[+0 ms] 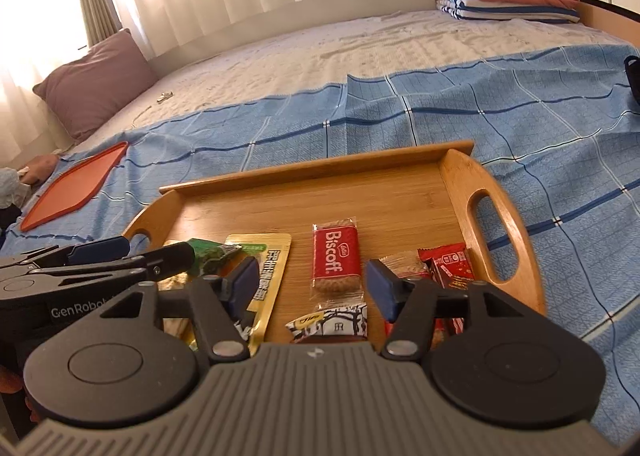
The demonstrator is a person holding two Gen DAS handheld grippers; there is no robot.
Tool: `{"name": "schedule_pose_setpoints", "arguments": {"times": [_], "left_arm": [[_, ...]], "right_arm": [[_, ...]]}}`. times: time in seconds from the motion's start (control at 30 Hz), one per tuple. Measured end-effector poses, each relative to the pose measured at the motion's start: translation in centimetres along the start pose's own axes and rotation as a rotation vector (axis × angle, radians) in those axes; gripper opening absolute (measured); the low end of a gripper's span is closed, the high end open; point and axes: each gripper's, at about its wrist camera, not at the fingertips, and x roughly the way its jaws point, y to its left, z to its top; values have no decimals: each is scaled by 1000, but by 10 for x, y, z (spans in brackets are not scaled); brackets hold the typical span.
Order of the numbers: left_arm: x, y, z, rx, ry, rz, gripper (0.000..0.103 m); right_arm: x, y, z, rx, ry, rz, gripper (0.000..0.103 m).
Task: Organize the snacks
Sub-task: 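Carry the green pouch and Biscoff pack onto the tray and open both tools, then move the left tool to the white pastry bag while the right tool approaches the red bag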
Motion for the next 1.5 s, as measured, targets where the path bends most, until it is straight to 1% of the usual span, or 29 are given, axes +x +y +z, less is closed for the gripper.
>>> {"name": "schedule_pose_setpoints", "arguments": {"times": [0.1, 0.27, 0.4, 0.53, 0.77, 0.9, 1.1, 1.27, 1.4, 1.5], "left_arm": [[-22, -2, -6, 22, -7, 8, 81], [-59, -6, -19, 47, -18, 12, 83], [-88, -6, -30, 47, -21, 4, 83], [-116, -7, -38, 45, -40, -8, 84], [-164, -5, -57, 17, -52, -16, 84], [-188, -3, -76, -13, -71, -16, 85], [-201, -1, -106, -27, -31, -17, 85], [-205, -4, -128, -7, -26, -52, 85], [-198, -12, -144, 41, -12, -62, 86], [-192, -21, -155, 100, 5, -60, 86]], "right_arm": [[-19, 4, -3, -7, -14, -3, 81], [-53, 11, -14, -22, -34, 20, 87], [-80, 16, -23, -30, -45, 38, 89], [-102, 22, -35, -37, -53, 57, 90], [-132, 34, -56, -61, -52, 79, 91], [-147, 41, -67, -89, -56, 78, 93], [-166, 49, -90, -128, -60, 77, 95], [-172, 50, -107, -178, -64, 52, 97], [-170, 52, -120, -235, -52, 33, 100], [-168, 52, -130, -274, -49, 21, 102]]}}
